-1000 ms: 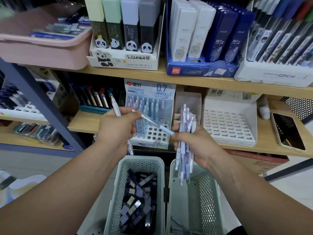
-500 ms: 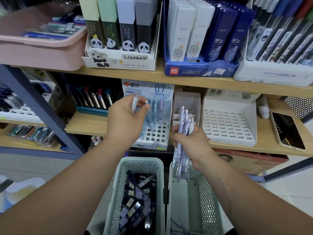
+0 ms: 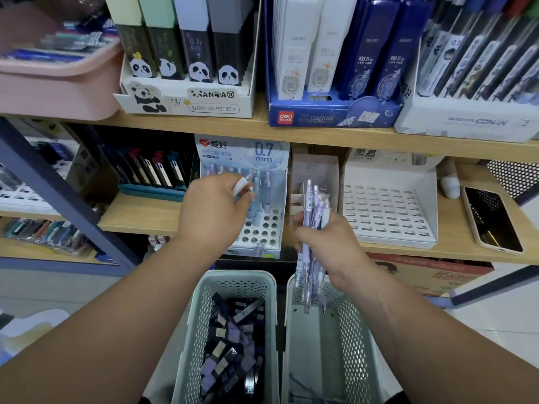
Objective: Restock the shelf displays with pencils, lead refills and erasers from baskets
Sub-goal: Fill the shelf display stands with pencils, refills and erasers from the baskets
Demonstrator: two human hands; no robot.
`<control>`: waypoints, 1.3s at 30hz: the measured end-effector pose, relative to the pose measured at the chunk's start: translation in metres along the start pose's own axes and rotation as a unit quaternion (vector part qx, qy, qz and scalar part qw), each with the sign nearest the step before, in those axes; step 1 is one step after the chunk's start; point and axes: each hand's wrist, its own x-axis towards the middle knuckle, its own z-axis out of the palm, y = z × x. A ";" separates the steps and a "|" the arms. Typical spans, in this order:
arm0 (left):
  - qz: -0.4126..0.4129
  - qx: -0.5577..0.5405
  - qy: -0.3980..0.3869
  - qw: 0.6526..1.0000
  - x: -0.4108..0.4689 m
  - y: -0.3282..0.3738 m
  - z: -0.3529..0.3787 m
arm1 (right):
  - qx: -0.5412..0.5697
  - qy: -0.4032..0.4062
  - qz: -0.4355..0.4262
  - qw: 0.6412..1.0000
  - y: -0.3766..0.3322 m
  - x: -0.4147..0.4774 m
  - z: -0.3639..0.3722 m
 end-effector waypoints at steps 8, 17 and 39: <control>0.081 0.116 -0.028 0.990 0.000 -0.001 0.006 | 0.000 -0.024 0.003 1.000 0.004 -0.001 0.005; -0.096 -0.143 -0.049 0.984 0.004 0.026 -0.018 | 0.050 -0.020 -0.012 0.998 -0.011 -0.006 -0.001; -0.041 -0.132 -0.280 0.950 -0.033 0.016 0.003 | 0.072 -0.094 -0.004 0.993 -0.016 -0.020 -0.009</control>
